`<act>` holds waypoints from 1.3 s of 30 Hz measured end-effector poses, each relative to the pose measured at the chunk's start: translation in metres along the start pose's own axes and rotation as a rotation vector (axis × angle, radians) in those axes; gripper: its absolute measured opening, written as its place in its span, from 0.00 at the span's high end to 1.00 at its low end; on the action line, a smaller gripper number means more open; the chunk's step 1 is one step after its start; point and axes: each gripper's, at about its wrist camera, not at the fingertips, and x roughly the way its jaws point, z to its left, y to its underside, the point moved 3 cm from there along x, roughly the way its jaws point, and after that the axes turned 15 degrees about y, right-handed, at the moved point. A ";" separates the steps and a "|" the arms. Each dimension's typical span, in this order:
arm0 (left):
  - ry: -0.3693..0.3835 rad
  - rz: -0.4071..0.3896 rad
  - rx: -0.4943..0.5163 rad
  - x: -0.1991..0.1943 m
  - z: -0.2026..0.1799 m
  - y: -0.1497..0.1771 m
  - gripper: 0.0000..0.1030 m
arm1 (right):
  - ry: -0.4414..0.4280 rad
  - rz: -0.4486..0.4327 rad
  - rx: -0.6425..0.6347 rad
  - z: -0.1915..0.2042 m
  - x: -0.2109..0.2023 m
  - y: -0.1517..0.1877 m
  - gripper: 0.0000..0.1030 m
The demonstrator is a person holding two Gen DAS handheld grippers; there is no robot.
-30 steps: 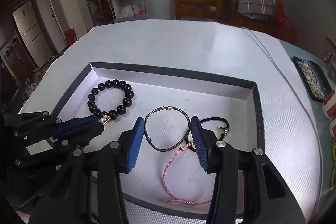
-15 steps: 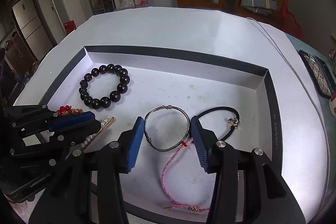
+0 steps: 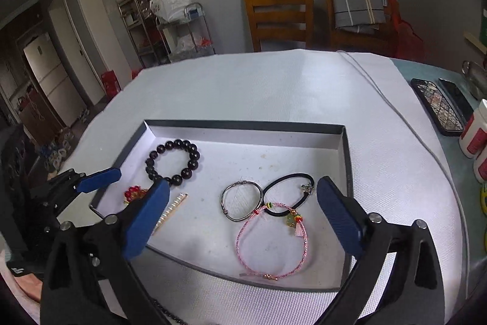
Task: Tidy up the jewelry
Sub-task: 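Carry the pin and bangle into the tray box and open both tools, then withdraw both tools from the tray toward the remaining bracelets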
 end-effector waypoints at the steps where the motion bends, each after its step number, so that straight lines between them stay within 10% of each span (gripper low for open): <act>1: -0.001 -0.006 0.003 -0.005 -0.001 -0.001 0.20 | -0.005 -0.008 0.014 -0.005 -0.007 -0.002 0.06; 22: -0.123 -0.057 -0.009 -0.086 -0.024 0.034 0.04 | 0.089 -0.083 -0.100 -0.040 -0.091 0.081 0.05; 39: -0.059 0.058 -0.063 -0.061 -0.039 0.094 0.04 | 0.080 0.027 -0.152 -0.049 -0.082 0.155 0.05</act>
